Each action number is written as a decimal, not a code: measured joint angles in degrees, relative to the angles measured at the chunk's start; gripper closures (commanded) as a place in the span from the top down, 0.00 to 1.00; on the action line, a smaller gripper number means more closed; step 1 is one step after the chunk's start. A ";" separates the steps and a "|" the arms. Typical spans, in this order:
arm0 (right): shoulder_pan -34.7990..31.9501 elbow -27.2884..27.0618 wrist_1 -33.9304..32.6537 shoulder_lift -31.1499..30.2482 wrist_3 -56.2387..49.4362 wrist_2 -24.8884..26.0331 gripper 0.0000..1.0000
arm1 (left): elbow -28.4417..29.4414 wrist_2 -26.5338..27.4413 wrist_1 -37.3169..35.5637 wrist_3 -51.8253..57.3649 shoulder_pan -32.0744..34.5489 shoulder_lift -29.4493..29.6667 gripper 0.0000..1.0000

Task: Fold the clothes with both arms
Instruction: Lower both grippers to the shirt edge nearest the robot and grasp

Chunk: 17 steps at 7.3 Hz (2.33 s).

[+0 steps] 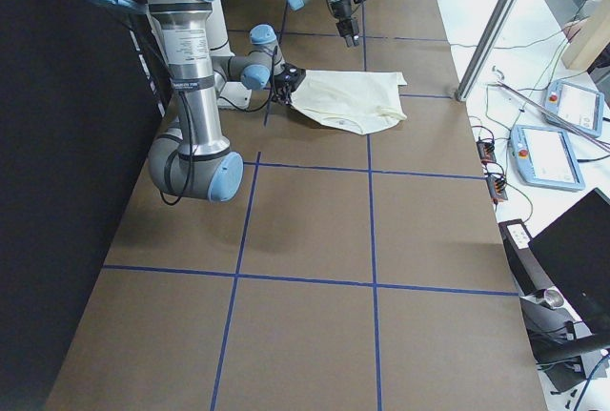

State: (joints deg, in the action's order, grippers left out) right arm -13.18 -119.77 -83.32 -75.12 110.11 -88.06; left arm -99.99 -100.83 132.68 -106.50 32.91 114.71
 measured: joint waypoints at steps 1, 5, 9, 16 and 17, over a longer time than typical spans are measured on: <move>0.71 -1.13 -0.44 -0.38 0.67 -0.05 0.00 | -4.67 1.55 -1.64 -3.01 -5.14 -3.62 0.71; 1.21 -1.67 -0.79 -0.71 1.07 -0.03 0.00 | -9.55 10.65 -15.13 -10.77 -22.92 -6.32 0.69; 1.10 -1.82 -0.80 -0.73 1.06 0.00 0.00 | -8.99 11.28 -16.12 -11.94 -24.94 -6.05 0.63; 1.05 -2.13 -0.79 -0.73 1.07 0.00 0.00 | -8.72 13.98 -16.05 -11.89 -24.11 -5.99 0.55; 1.05 -2.13 -0.79 -0.73 1.07 0.00 0.00 | -8.43 13.97 -16.05 -11.91 -24.25 -5.97 0.32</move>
State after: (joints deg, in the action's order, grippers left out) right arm -12.13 -121.90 -84.11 -75.85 111.18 -88.07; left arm -108.42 -86.85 116.63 -118.41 8.65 108.75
